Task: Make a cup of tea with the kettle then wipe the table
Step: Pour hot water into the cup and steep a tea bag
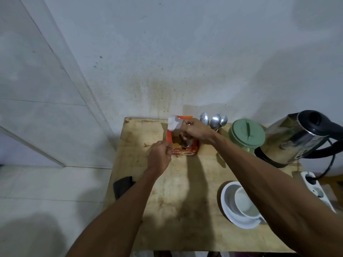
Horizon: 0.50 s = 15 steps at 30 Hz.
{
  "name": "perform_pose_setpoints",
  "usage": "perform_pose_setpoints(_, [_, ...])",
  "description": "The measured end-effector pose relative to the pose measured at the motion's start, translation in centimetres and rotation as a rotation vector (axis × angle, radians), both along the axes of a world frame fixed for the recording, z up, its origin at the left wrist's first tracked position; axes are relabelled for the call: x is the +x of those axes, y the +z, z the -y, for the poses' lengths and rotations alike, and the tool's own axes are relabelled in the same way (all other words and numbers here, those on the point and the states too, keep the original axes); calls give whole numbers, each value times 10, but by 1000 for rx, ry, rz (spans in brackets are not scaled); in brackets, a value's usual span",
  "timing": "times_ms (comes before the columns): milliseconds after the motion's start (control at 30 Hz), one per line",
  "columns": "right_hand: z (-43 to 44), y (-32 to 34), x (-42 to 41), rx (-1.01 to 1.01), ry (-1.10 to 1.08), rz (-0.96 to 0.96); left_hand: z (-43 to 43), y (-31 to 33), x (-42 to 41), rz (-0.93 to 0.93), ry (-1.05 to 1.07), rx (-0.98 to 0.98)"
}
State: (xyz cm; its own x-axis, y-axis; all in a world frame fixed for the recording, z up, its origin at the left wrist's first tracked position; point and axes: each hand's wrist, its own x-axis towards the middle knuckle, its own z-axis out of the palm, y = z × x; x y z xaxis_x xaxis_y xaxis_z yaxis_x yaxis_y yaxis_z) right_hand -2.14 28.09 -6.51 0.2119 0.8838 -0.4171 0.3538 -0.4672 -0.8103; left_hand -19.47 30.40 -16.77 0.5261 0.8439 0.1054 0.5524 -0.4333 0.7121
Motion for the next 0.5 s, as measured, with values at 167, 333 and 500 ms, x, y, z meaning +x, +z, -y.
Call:
perform_pose_setpoints(167, [18, 34, 0, 22, -63, -120, -5, 10, -1, -64, -7, -90])
perform_pose_setpoints(333, [31, 55, 6, 41, -110, -78, -13, 27, 7, -205, 59, -137])
perform_pose_setpoints(500, [49, 65, 12, 13, -109, -132, -14, 43, 24, -227, 38, 79])
